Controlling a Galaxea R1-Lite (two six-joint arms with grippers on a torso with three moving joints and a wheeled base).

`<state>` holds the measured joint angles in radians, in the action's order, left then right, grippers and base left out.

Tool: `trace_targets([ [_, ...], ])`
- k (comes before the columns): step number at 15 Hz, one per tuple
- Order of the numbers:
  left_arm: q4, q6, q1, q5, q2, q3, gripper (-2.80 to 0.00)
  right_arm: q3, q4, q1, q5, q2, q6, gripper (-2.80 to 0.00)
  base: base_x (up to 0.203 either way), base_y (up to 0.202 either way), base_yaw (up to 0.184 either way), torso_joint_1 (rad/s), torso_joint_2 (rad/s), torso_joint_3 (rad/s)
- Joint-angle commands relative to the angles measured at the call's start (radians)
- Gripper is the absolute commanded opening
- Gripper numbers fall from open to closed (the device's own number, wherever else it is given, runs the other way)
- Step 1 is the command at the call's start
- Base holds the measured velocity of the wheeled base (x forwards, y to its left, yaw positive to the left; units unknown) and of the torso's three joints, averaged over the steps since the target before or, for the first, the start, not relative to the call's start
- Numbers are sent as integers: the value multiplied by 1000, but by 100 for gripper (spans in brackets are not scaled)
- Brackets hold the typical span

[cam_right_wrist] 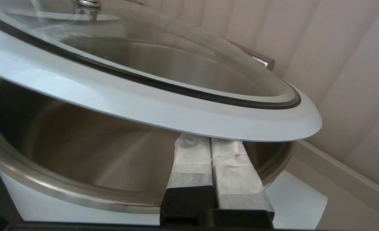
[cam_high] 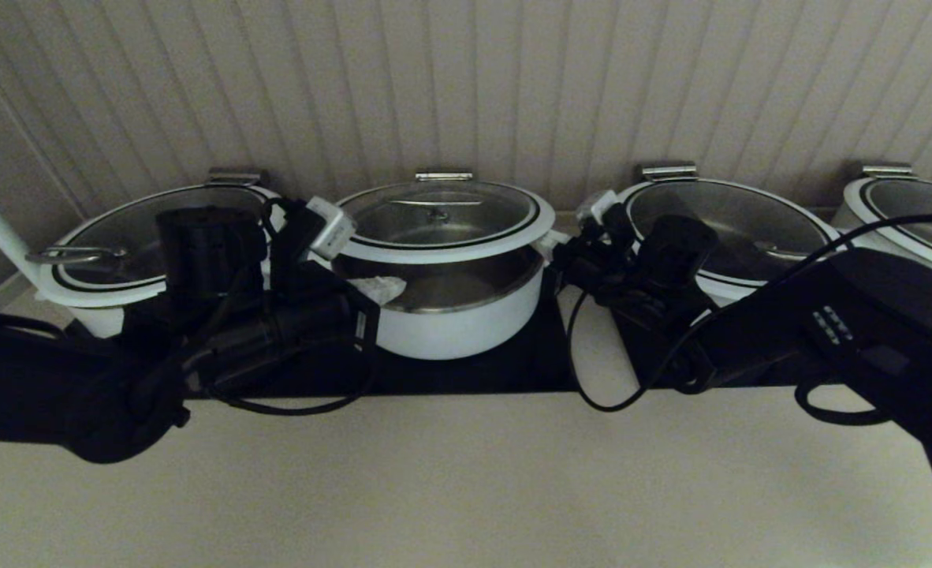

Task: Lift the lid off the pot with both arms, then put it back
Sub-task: Open the pot lid completely

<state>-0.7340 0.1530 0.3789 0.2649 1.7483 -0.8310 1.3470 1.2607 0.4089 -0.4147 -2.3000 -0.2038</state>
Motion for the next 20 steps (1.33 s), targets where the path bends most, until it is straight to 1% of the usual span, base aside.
trace_targets([
  [1,-4,0,0,1,25,-37,-280,-5,11,1,-3,5,-5,-280,0,0,0,0,0,0],
  [4,-2,0,0,0,27,-53,-280,-55,24,0,-6,18,-27,-280,0,0,0,0,0,0],
  [8,-1,0,0,0,28,-62,-280,-169,49,-5,-9,63,-27,-280,0,0,0,0,0,0],
  [12,-1,0,-2,0,30,-72,-280,-259,67,-33,-9,124,-26,-280,0,0,0,0,0,0],
  [15,-1,0,-2,0,30,-73,-280,-391,72,-59,-11,223,-23,-280,0,0,0,0,0,0],
  [20,-4,0,-1,0,33,-70,-280,-624,72,-137,-11,442,0,-280,0,0,0,0,0,0],
])
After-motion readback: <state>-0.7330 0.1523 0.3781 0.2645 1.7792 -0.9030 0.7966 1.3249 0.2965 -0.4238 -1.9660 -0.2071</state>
